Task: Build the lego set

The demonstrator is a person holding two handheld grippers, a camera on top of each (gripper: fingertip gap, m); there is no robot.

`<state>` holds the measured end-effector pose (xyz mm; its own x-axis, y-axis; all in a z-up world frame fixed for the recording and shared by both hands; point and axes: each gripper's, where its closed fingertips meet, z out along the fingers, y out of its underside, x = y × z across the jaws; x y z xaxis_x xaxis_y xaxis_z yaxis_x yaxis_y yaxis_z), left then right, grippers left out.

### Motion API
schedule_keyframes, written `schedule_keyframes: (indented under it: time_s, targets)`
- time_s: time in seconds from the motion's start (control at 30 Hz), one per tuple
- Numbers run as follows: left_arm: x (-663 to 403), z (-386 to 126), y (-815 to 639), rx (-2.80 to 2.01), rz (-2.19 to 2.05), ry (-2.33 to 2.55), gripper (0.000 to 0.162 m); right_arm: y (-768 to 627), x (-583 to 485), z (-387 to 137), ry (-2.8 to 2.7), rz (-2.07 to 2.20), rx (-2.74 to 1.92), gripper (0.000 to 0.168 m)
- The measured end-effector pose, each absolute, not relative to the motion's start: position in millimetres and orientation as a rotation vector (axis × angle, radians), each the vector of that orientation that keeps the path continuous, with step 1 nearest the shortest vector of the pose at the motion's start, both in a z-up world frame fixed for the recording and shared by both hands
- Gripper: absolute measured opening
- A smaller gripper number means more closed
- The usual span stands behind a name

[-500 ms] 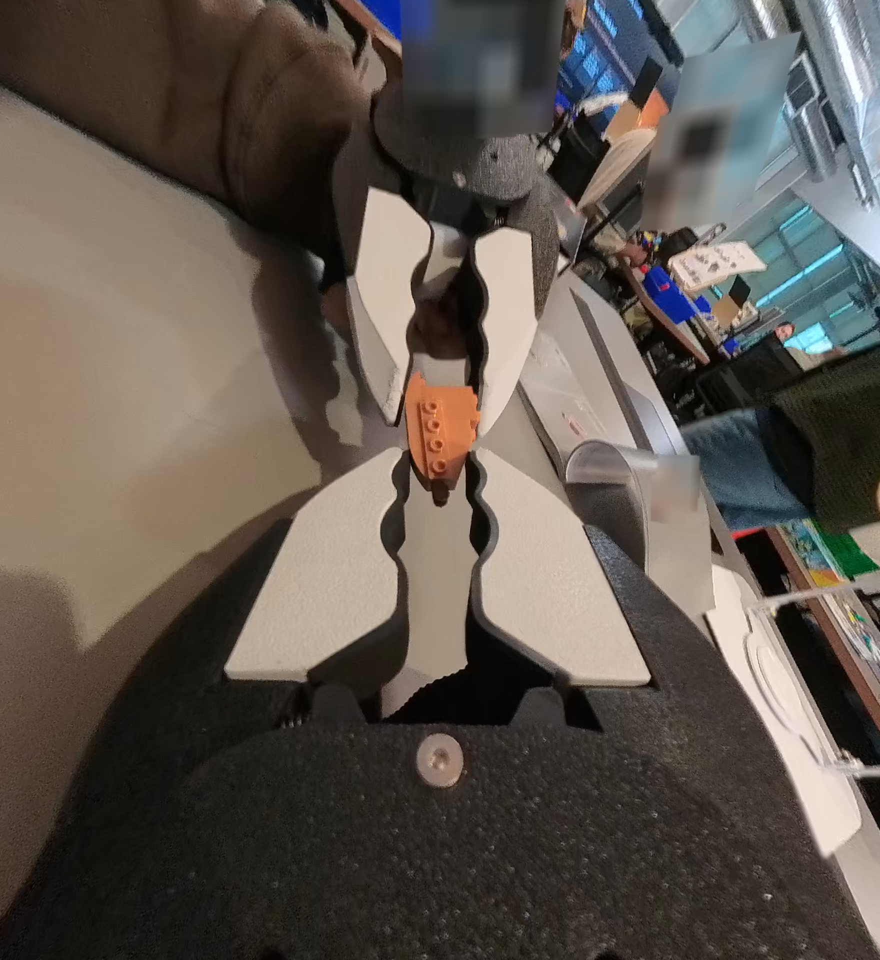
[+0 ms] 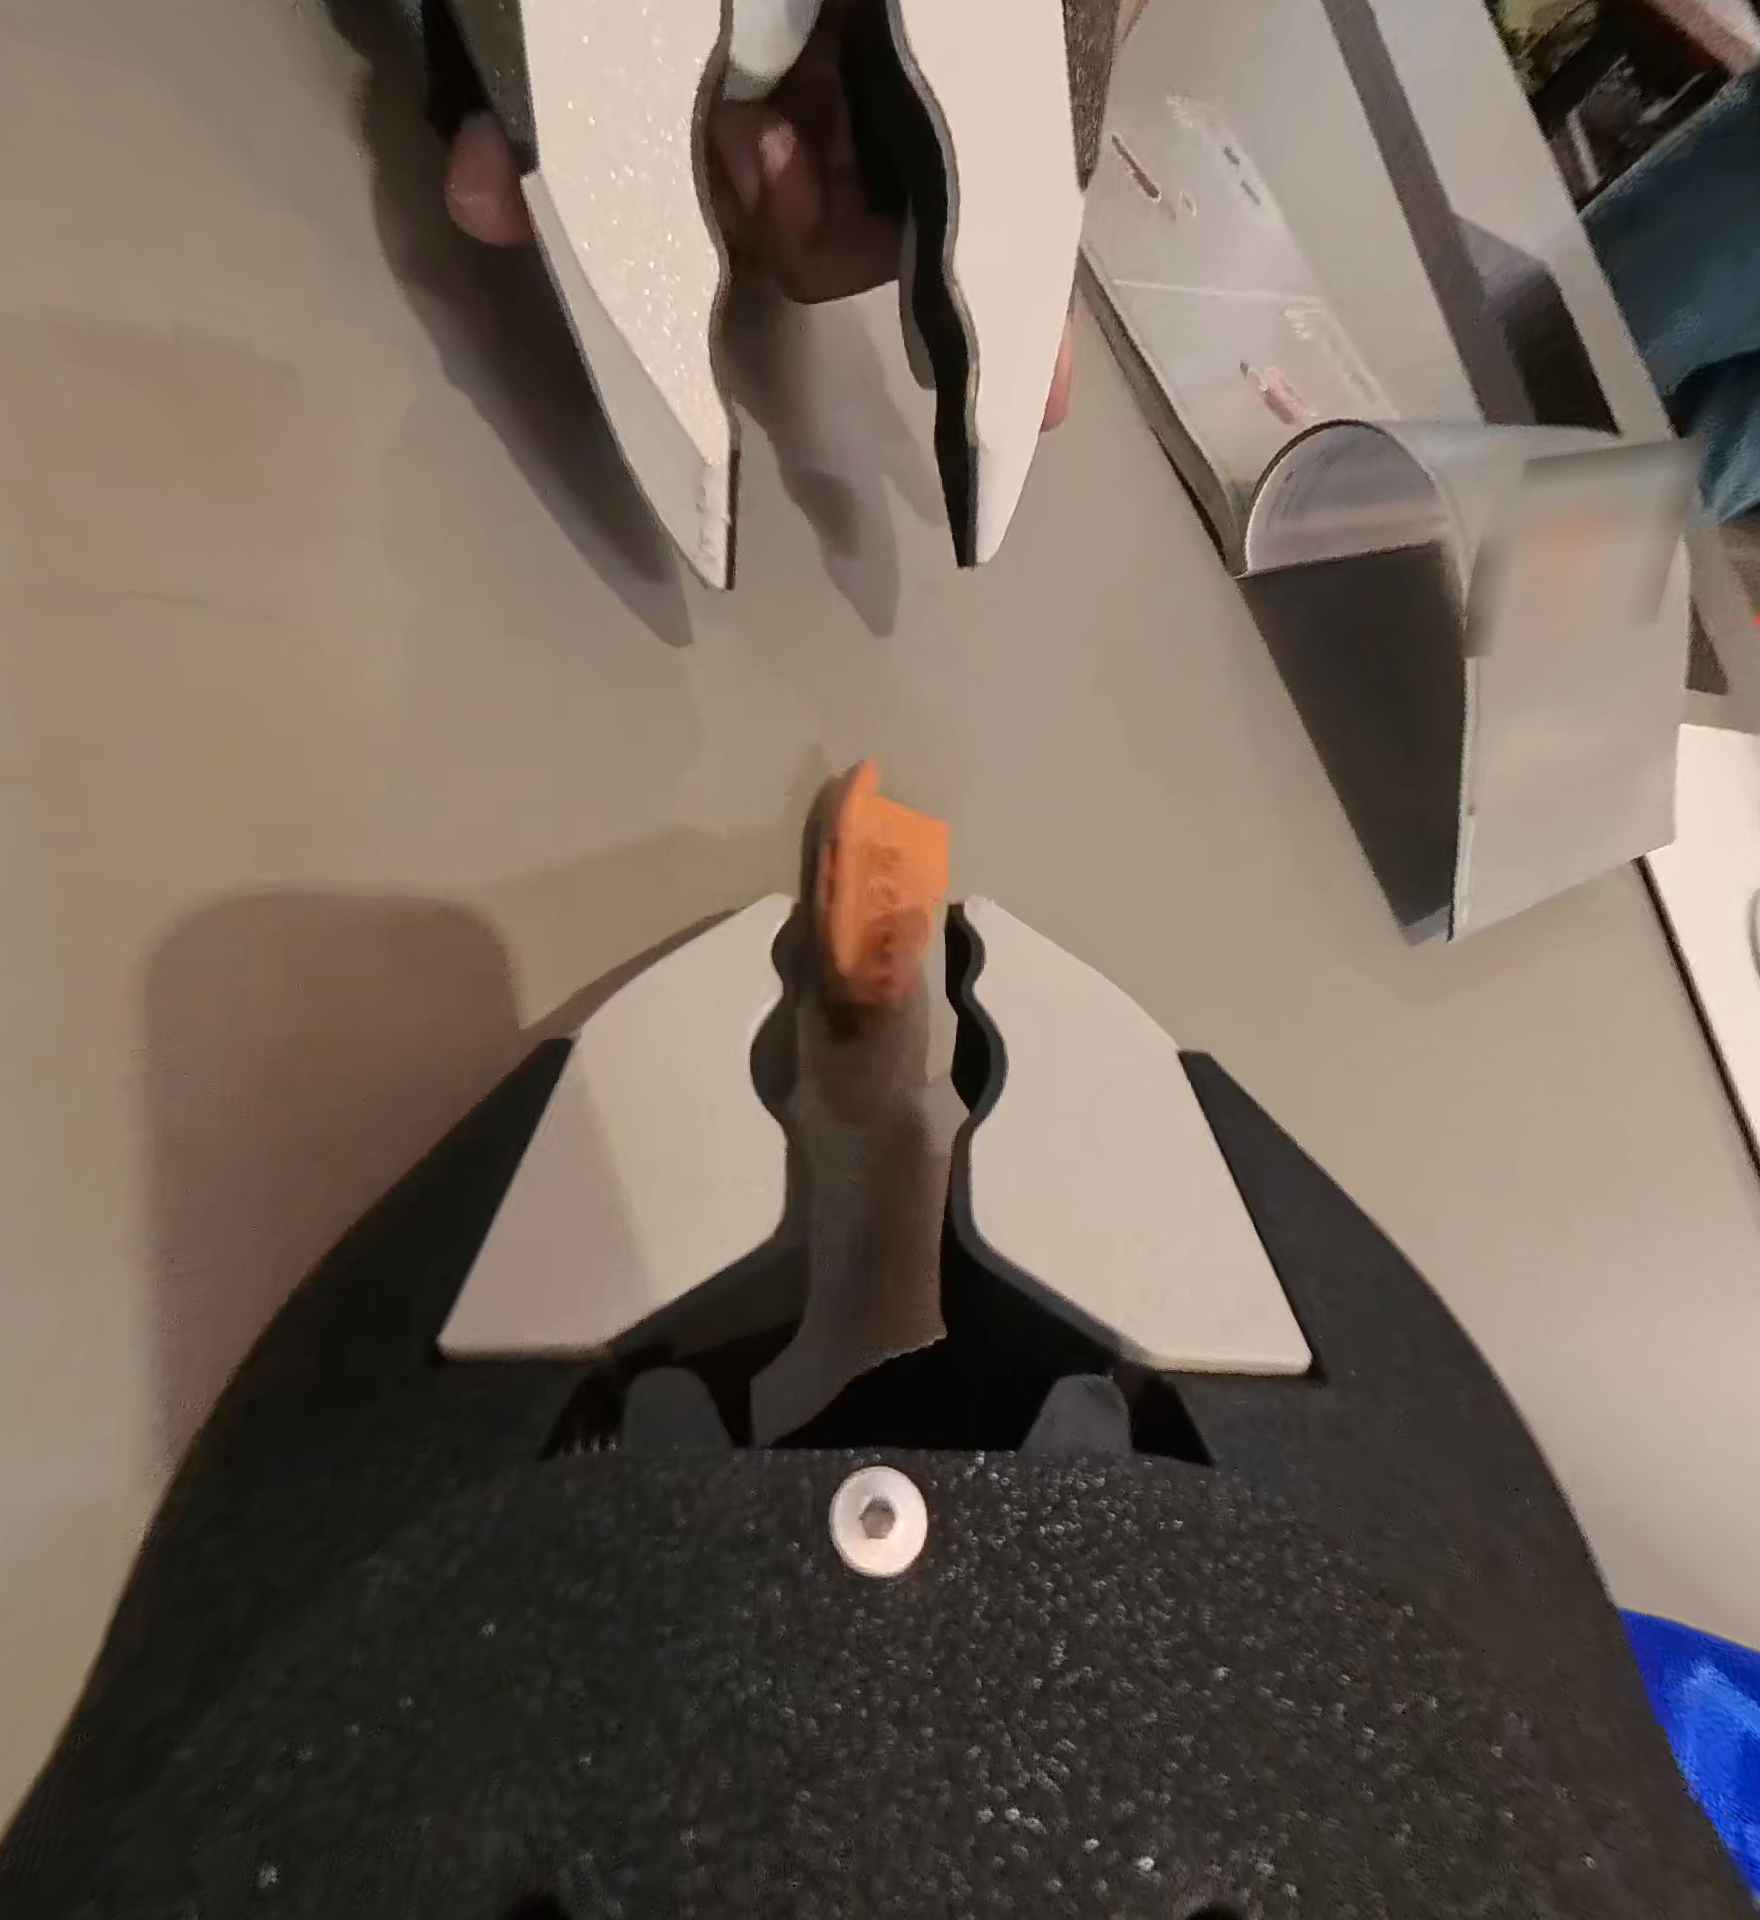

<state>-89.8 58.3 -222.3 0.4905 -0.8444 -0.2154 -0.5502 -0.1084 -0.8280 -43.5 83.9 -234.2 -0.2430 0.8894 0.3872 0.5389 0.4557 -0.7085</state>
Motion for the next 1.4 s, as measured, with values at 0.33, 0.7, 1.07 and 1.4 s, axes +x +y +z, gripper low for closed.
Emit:
schedule_keyframes:
  time_s: [0.33, 0.7, 1.07, 1.4]
  targets:
    - [-100, -220, 73, -1.853, -0.362, 1.044, 0.046, 104, -48, -210, -1.732, 0.673, -1.26, 0.044]
    - [-125, -199, 112, -1.863, -0.332, 0.706, 0.046, 172, -99, -179, -1.488, 0.562, -1.295, 0.047]
    - [-197, -155, 171, -1.726, -0.218, 0.183, 0.045, 219, -136, -202, -1.499, 0.562, -1.394, 0.053]
    - [-199, -177, 167, -1.833, -0.056, 0.308, 0.045, 221, -138, -232, -1.658, 0.42, -1.486, 0.055]
